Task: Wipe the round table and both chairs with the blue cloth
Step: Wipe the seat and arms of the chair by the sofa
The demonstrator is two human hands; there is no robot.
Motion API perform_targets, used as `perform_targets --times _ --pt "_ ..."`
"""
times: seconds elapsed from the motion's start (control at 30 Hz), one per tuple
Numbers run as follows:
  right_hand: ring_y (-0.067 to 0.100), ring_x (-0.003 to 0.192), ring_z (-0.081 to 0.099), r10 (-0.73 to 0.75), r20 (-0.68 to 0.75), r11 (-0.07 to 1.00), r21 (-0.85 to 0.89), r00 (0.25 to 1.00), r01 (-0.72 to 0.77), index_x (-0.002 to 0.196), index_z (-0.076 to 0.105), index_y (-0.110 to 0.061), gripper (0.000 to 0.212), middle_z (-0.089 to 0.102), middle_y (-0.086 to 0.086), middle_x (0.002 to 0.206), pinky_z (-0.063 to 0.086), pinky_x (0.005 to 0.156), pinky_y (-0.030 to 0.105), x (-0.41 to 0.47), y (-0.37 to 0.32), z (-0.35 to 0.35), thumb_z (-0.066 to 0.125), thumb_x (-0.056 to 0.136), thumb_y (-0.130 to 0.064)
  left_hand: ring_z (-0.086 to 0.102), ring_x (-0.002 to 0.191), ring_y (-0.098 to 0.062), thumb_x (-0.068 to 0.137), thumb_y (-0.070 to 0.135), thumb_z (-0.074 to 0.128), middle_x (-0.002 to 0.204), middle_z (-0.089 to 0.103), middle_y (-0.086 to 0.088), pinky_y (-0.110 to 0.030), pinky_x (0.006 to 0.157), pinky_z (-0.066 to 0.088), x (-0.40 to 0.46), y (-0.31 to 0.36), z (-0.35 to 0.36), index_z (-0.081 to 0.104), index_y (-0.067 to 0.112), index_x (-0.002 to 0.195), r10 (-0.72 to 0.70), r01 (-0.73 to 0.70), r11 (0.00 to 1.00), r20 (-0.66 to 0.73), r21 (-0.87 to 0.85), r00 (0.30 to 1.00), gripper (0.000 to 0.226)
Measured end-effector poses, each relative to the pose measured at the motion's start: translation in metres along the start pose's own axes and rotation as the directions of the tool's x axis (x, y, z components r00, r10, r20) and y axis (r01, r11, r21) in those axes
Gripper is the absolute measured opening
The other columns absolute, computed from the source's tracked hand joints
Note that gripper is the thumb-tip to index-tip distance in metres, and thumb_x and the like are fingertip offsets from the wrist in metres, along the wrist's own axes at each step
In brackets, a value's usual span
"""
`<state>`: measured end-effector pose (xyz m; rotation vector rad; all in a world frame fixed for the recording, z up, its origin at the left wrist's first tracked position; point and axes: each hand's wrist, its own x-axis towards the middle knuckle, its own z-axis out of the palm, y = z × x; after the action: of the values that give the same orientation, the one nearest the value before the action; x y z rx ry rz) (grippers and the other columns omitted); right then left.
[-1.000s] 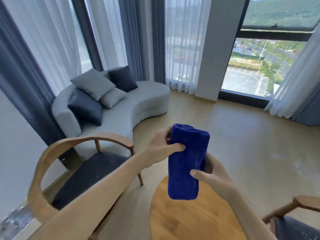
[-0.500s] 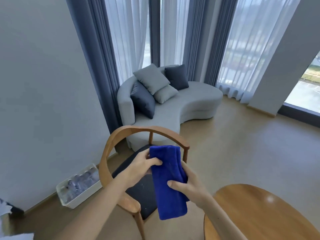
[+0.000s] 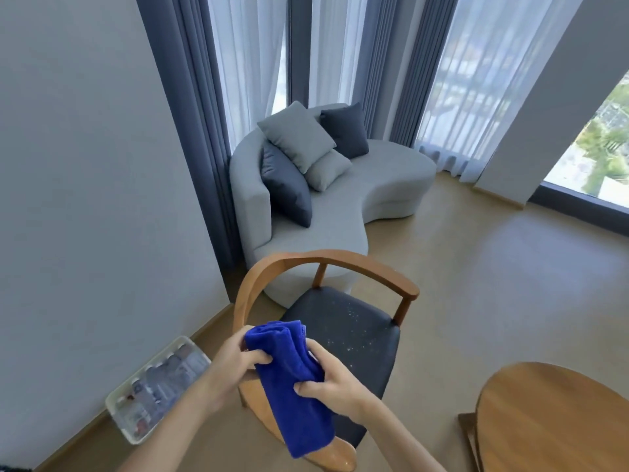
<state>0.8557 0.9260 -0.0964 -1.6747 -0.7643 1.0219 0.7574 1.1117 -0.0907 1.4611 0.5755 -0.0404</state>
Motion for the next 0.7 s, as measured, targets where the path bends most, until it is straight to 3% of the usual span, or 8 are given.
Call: perform_targets --times 0.27,0.43,0.57,0.7 --pt "0.021 0.115 0.058 0.043 -0.158 0.990 0.137 0.987 -0.022 0.132 0.041 -0.042 0.061 0.059 -0.008 0.124 0.052 0.096 0.041 0.063 0.033 -0.040 0.073 0.083 -0.029 0.066 0.104 -0.031 0.087 0.009 0.066 0.108 0.068 -0.011 -0.047 0.089 0.056 0.116 0.014 -0.006 0.056 0.016 0.117 -0.082 0.066 0.993 0.173 0.094 0.982 0.032" --pt "0.020 0.113 0.060 0.087 -0.305 0.973 0.228 0.948 -0.016 0.131 0.043 -0.043 0.058 0.060 -0.008 0.124 0.052 0.096 0.042 0.098 0.048 -0.081 0.072 0.083 -0.027 0.067 0.102 -0.026 0.078 0.012 0.069 0.106 0.069 -0.009 -0.036 0.081 0.057 0.201 0.029 0.012 0.058 0.014 0.116 -0.111 0.077 0.988 0.273 0.131 0.956 0.040" --pt "0.017 0.111 0.061 0.164 -0.396 0.946 0.324 0.904 -0.030 0.131 0.043 -0.035 0.055 0.062 -0.011 0.119 0.053 0.093 0.036 0.112 0.065 -0.096 0.069 0.084 -0.025 0.068 0.101 -0.021 0.084 0.005 0.065 0.105 0.070 -0.003 -0.030 0.077 0.057 0.247 0.027 0.029 0.058 0.017 0.115 -0.145 0.081 0.977 0.339 0.196 0.930 0.034" --pt "0.014 0.107 0.063 0.256 -0.475 0.931 0.356 0.842 -0.082 0.127 0.048 -0.034 0.048 0.064 -0.012 0.113 0.053 0.090 0.032 0.121 0.092 -0.107 0.065 0.084 -0.020 0.066 0.100 -0.013 0.085 0.014 0.067 0.107 0.067 0.006 -0.024 0.079 0.056 0.290 0.023 0.034 0.057 0.029 0.113 -0.190 -0.024 0.887 0.410 0.462 0.892 0.033"
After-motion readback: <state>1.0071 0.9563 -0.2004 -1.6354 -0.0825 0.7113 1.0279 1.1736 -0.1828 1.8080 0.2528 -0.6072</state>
